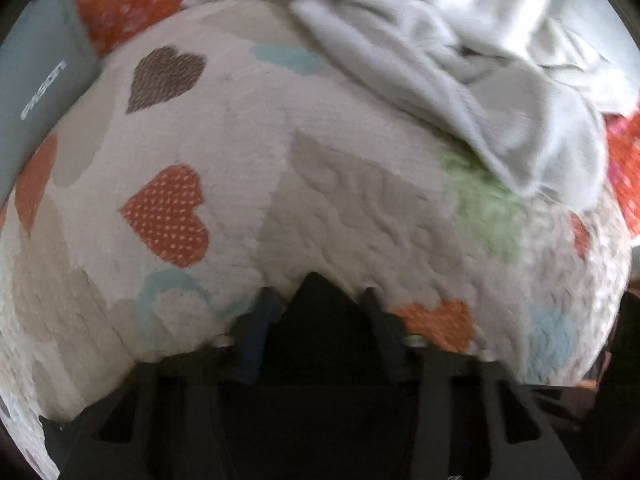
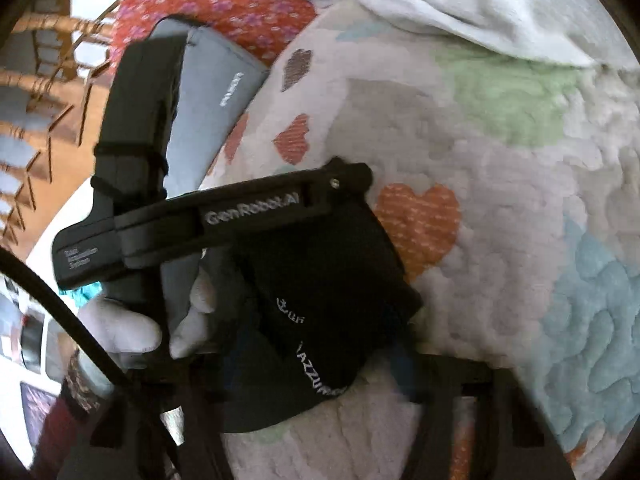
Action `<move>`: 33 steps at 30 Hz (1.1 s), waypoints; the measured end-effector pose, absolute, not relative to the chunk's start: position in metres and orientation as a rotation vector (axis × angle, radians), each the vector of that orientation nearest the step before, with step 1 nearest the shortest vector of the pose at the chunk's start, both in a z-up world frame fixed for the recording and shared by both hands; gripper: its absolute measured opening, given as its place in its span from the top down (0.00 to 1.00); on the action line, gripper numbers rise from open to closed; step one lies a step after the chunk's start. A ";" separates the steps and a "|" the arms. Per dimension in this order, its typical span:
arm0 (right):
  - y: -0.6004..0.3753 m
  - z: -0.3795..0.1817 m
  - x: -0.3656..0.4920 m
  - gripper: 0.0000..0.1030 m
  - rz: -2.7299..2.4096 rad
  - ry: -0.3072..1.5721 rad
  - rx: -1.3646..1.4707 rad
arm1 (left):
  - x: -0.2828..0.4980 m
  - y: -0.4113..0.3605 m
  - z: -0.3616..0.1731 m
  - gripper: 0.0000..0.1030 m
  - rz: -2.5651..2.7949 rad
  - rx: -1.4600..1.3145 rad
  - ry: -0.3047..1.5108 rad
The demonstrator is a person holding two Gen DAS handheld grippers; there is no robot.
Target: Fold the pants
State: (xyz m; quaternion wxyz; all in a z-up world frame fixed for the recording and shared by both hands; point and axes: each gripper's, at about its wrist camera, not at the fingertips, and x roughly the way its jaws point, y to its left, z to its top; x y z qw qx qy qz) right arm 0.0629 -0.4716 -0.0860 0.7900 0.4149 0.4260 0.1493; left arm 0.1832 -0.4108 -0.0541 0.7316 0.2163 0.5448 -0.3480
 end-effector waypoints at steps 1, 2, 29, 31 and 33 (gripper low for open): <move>-0.469 -0.086 0.063 0.72 0.332 0.917 0.899 | 0.180 -0.409 -0.050 0.81 -0.765 0.484 1.185; -0.468 -0.084 0.063 0.73 0.326 0.908 0.897 | 0.176 -0.405 -0.044 0.83 -0.770 0.484 1.166; -0.209 0.023 0.045 0.78 0.666 0.968 0.361 | 0.153 -0.037 0.020 0.85 -0.661 -0.410 1.000; -0.190 0.021 0.049 0.78 0.665 0.981 0.320 | 0.154 -0.022 0.012 0.84 -0.655 -0.456 0.998; -0.176 0.020 0.050 0.78 0.668 0.991 0.290 | 0.154 -0.011 0.008 0.85 -0.650 -0.486 0.992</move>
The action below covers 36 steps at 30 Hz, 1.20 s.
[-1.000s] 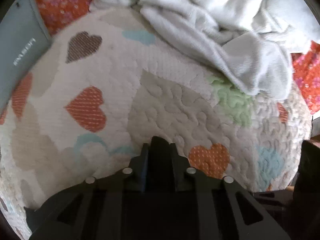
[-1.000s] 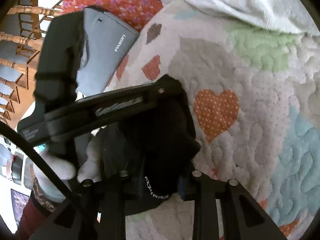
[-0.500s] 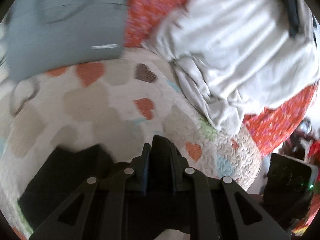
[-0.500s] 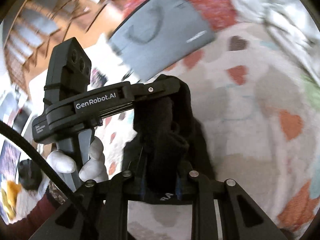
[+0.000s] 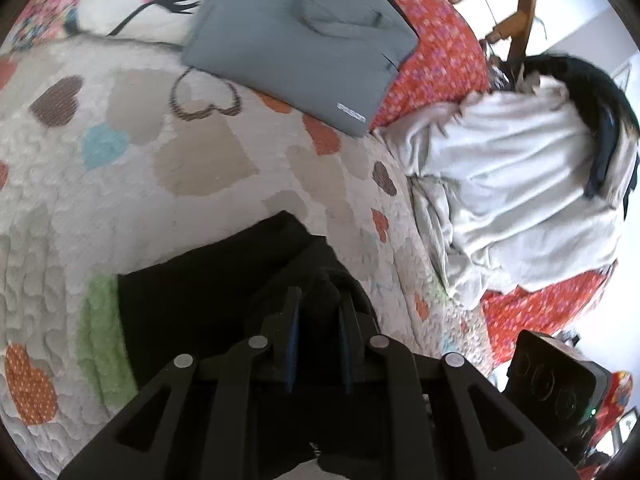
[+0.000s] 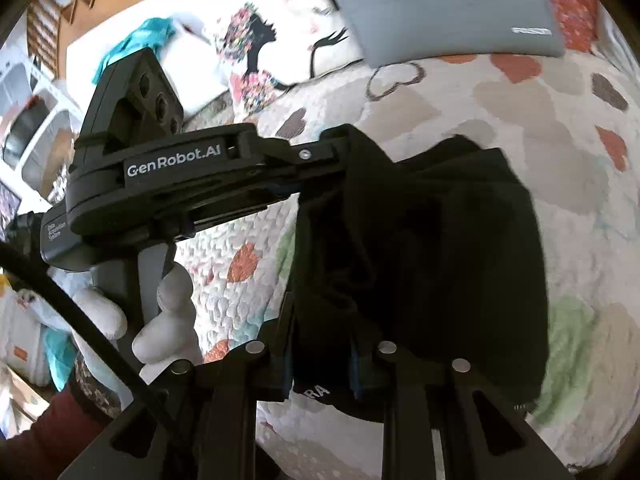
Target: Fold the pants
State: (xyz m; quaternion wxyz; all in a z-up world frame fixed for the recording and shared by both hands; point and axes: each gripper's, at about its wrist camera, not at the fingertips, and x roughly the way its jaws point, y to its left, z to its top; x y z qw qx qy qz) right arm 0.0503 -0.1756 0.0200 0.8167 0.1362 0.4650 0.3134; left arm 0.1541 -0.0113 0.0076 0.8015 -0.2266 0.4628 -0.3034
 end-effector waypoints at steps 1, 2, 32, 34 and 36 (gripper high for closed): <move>-0.169 0.020 0.051 0.78 0.672 0.997 0.280 | 0.154 -0.005 0.005 0.85 -0.647 -0.502 0.988; -0.164 0.020 0.052 0.78 0.676 1.000 0.273 | 0.154 0.000 0.005 0.85 -0.645 -0.515 0.984; -0.188 0.013 0.041 0.33 0.705 0.945 0.337 | 0.127 0.114 -0.011 0.65 -0.434 -0.657 0.967; -0.209 0.013 0.045 0.33 0.643 0.941 0.349 | 0.121 0.096 -0.004 0.65 -0.461 -0.604 0.957; -0.223 0.008 0.049 0.33 0.642 0.957 0.414 | 0.115 0.075 0.002 0.65 -0.505 -0.575 0.936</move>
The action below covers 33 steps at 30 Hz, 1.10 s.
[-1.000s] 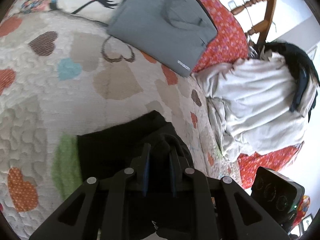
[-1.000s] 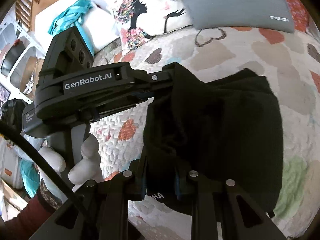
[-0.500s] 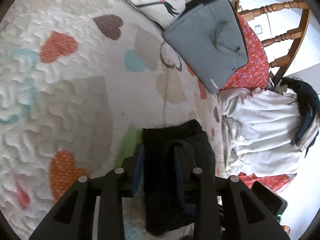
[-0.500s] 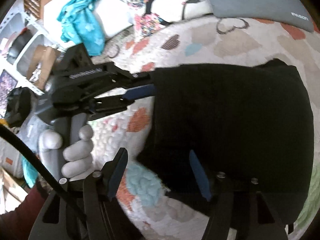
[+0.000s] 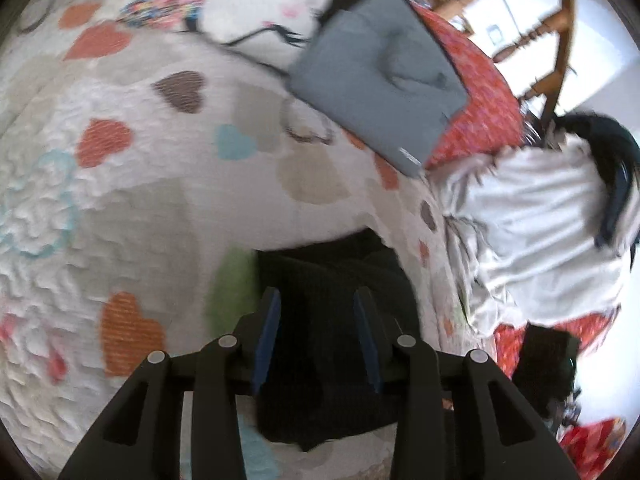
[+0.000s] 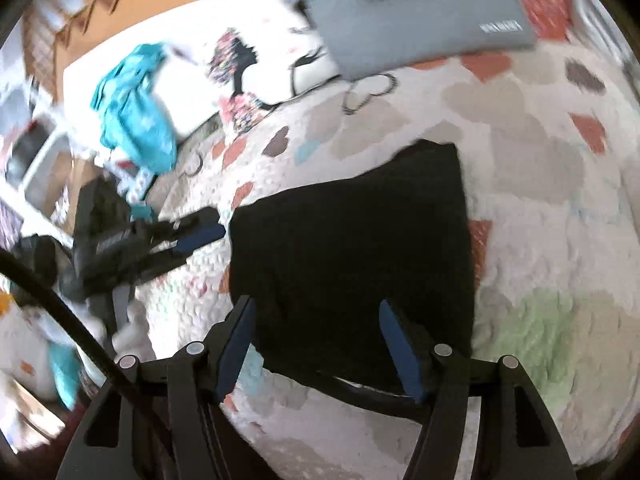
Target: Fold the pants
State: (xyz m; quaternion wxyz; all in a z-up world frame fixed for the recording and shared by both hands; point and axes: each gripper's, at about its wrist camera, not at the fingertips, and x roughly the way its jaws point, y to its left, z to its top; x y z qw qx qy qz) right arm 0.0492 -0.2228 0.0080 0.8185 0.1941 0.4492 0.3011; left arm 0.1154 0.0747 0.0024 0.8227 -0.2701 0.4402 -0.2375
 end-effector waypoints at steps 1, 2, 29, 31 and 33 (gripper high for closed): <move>-0.227 0.004 0.050 0.33 0.660 0.964 0.455 | 0.114 0.068 0.005 0.65 -0.522 -0.572 0.927; -0.230 0.001 0.051 0.33 0.677 0.973 0.482 | 0.112 0.058 0.008 0.65 -0.545 -0.566 0.914; -0.239 -0.037 0.070 0.69 0.423 1.029 0.146 | 0.143 0.043 -0.040 0.59 -0.418 -0.635 1.063; -0.236 -0.036 0.071 0.69 0.422 1.027 0.132 | 0.149 0.039 -0.053 0.56 -0.370 -0.601 1.088; -0.235 -0.036 0.071 0.68 0.423 1.029 0.122 | 0.148 0.039 -0.052 0.55 -0.375 -0.596 1.080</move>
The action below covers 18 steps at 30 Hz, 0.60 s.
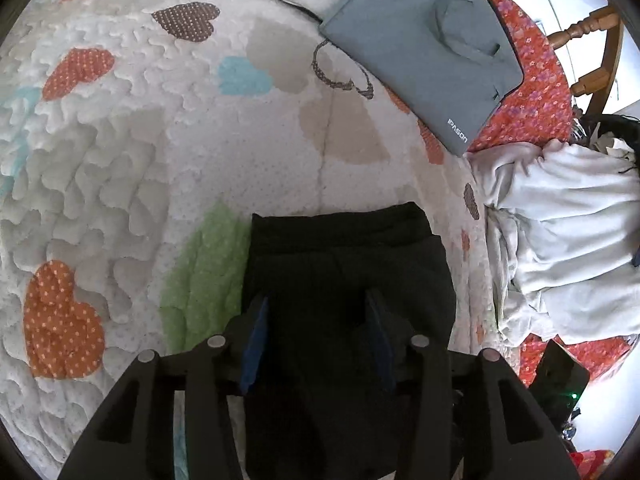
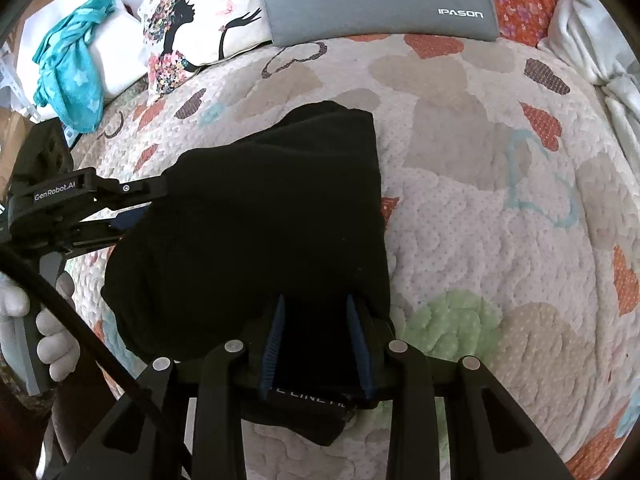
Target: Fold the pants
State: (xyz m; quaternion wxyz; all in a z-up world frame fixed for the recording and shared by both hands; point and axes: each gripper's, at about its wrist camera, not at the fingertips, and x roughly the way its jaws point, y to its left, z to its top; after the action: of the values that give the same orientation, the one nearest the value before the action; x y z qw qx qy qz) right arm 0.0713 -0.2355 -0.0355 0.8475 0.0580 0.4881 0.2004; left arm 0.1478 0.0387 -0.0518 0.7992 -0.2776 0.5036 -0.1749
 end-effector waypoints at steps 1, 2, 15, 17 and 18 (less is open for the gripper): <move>-0.236 -0.035 0.072 0.68 0.425 1.030 0.120 | 0.146 0.040 -0.046 0.55 -0.383 -0.589 1.073; -0.236 -0.035 0.072 0.68 0.429 1.032 0.120 | 0.141 0.044 -0.038 0.55 -0.393 -0.586 1.050; -0.296 -0.013 0.066 0.40 0.499 0.965 0.424 | 0.111 0.050 -0.047 0.33 -0.455 -0.580 1.063; -0.302 -0.023 0.075 0.40 0.497 0.987 0.471 | 0.115 0.035 -0.055 0.25 -0.449 -0.547 1.078; -0.304 -0.028 0.080 0.39 0.500 1.000 0.496 | 0.118 0.026 -0.060 0.21 -0.456 -0.530 1.087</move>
State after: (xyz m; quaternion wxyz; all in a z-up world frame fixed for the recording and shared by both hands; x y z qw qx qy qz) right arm 0.0803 -0.3037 -0.0280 0.8189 0.2327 0.4693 0.2346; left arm 0.1183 0.0261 -0.0599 0.7984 -0.2472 0.5064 -0.2124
